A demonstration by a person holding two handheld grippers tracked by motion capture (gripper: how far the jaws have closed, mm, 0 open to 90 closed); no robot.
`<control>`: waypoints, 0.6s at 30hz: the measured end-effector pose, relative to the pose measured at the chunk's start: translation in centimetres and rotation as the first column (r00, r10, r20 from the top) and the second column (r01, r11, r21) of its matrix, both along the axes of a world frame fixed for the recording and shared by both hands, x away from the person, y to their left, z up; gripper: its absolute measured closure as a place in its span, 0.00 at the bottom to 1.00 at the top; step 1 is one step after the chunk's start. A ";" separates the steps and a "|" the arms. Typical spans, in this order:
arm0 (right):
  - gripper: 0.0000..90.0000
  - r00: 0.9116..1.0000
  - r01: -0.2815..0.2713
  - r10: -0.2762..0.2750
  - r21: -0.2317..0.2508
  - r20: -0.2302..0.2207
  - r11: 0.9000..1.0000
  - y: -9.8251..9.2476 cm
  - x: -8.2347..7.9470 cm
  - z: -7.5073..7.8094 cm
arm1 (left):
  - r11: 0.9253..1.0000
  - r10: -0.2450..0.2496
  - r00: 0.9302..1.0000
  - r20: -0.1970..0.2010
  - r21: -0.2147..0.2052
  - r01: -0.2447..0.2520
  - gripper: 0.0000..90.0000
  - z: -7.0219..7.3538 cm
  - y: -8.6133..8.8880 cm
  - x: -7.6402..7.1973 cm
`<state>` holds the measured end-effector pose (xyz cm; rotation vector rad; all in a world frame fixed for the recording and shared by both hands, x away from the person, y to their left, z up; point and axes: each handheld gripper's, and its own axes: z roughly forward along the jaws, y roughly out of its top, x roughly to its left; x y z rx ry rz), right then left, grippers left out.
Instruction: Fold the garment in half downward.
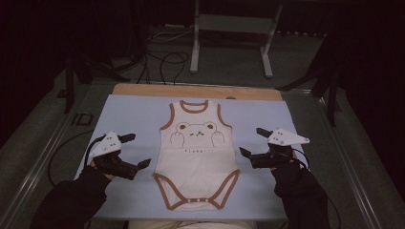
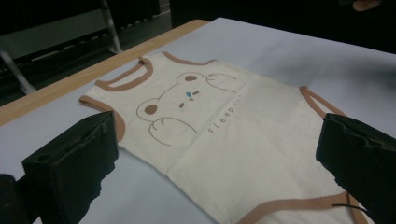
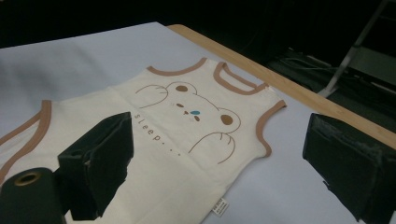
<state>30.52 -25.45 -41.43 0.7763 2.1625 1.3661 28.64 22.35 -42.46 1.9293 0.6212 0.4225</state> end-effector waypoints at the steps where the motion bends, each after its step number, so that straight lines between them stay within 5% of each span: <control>1: 0.10 1.000 0.003 -0.003 -0.002 -0.004 1.000 0.0 0.2 -0.1 | 1.000 0.002 1.000 -0.001 0.003 -0.002 0.00 0.0 -0.1 0.2; 18: 0.10 0.998 0.017 -0.019 -0.033 -0.052 0.999 0.8 3.1 -1.2 | 1.000 0.014 0.999 -0.040 0.016 -0.013 0.00 -1.0 -1.3 2.4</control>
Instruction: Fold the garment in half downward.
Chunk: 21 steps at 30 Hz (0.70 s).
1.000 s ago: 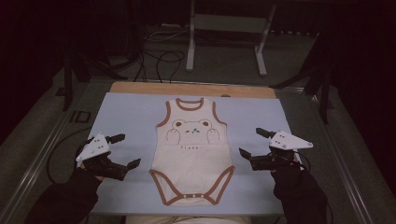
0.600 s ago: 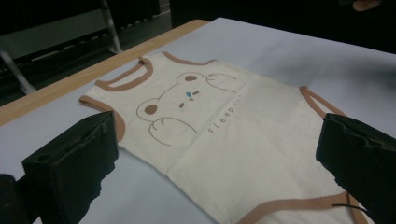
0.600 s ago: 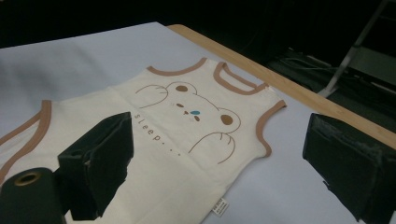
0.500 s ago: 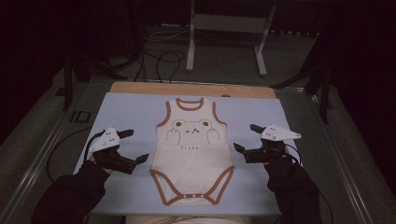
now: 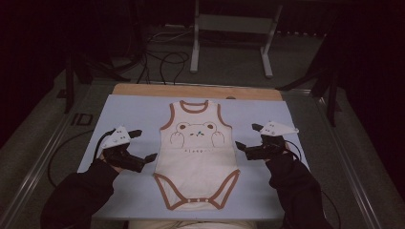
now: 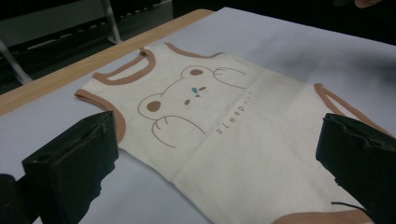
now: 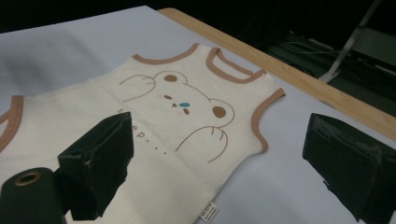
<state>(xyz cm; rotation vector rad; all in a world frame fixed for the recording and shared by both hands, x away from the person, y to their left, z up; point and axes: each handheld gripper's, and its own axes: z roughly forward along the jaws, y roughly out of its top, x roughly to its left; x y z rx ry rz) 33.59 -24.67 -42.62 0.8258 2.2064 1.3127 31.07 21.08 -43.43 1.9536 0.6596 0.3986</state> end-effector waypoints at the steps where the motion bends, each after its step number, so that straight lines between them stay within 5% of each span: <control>1: 0.10 1.000 0.000 0.000 -0.005 -0.004 1.000 0.0 0.2 -0.1 | 1.000 0.001 1.000 -0.004 0.000 -0.001 0.00 0.0 0.0 0.2; 21: 0.10 0.997 0.005 -0.007 -0.030 -0.083 1.000 0.8 2.9 -3.1 | 0.999 0.039 0.995 -0.088 0.038 -0.036 0.00 -2.8 -1.5 3.5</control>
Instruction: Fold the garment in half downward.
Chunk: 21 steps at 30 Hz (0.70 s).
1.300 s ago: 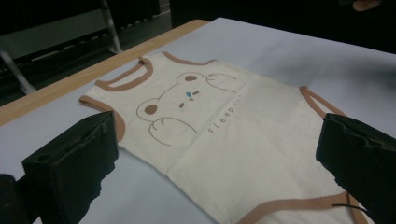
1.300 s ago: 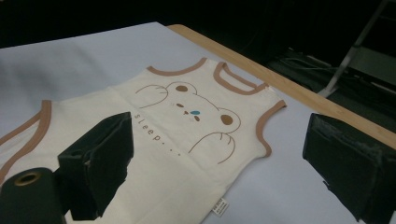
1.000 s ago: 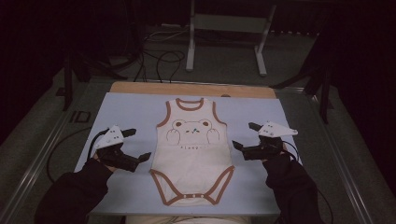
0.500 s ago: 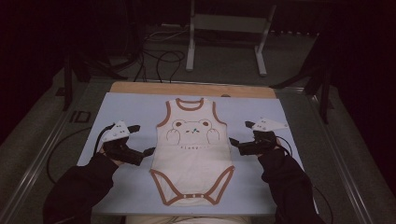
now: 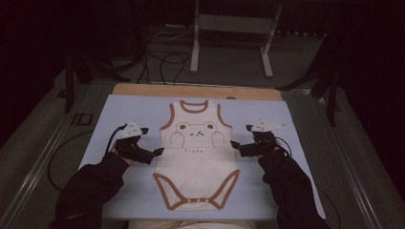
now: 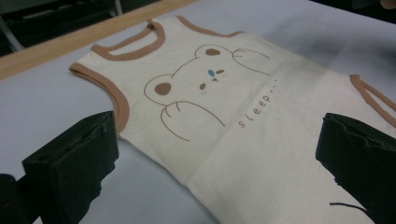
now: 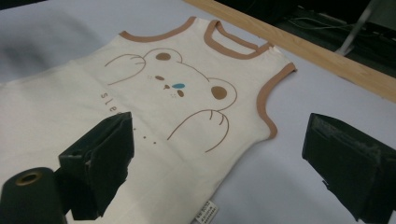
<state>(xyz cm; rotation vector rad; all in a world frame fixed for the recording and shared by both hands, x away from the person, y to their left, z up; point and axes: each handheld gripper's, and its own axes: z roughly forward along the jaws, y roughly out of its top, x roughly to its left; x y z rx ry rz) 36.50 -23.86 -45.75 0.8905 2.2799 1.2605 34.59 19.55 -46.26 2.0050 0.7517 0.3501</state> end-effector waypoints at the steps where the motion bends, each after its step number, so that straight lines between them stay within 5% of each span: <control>1: 0.10 1.000 0.000 0.000 0.000 0.000 1.000 0.0 0.0 0.0 | 1.000 -0.003 1.000 -0.006 0.004 0.003 0.00 -0.1 -0.1 0.2; 15: 0.10 0.997 0.051 -0.049 0.030 -0.064 0.998 0.0 1.5 -2.3 | 0.999 0.031 0.994 -0.101 0.029 -0.029 0.00 -2.4 -1.0 2.3; 21: 0.10 0.994 0.052 -0.052 -0.004 -0.101 0.999 0.4 2.0 -3.4 | 0.996 0.075 0.987 -0.140 0.054 -0.068 0.02 -3.3 -1.2 3.1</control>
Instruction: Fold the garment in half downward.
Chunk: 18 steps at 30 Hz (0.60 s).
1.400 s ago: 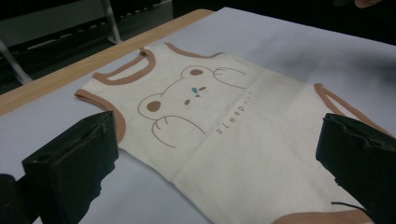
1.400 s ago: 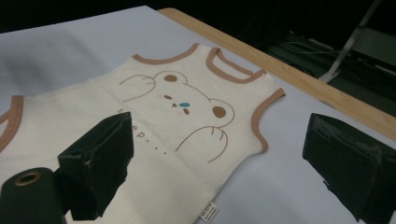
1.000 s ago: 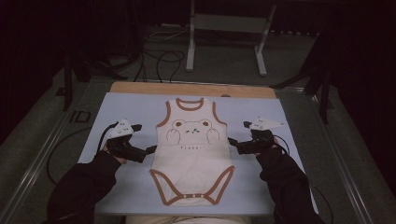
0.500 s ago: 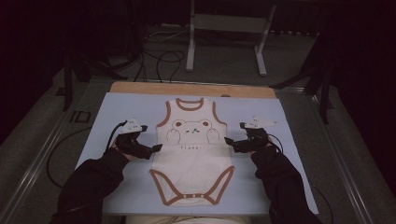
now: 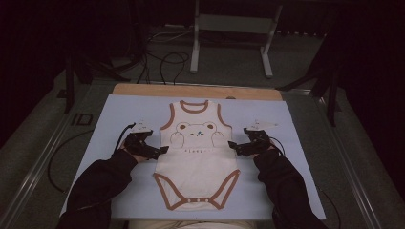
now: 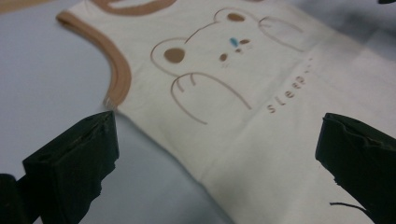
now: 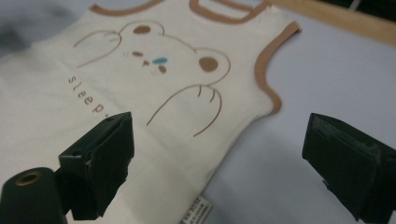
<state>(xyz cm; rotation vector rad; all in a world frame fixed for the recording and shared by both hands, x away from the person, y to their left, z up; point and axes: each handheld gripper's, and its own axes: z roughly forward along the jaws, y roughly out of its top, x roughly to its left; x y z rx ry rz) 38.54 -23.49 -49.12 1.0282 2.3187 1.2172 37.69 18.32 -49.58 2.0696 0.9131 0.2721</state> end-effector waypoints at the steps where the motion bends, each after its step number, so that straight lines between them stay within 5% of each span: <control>1: 0.10 1.000 0.004 -0.005 -0.006 -0.006 1.000 0.1 0.1 -0.2 | 1.000 0.009 1.000 -0.007 0.008 -0.009 0.03 -0.1 0.0 0.1; 8: 0.11 0.999 0.025 -0.026 -0.042 -0.035 0.999 0.8 0.5 -1.0 | 0.997 0.060 0.996 -0.070 0.055 -0.056 0.10 -0.9 -0.4 0.8; 18: 0.30 0.995 0.064 -0.069 -0.060 -0.076 0.996 1.1 1.1 -1.6 | 0.996 0.087 0.987 -0.136 0.050 -0.081 0.36 -1.6 -0.6 1.1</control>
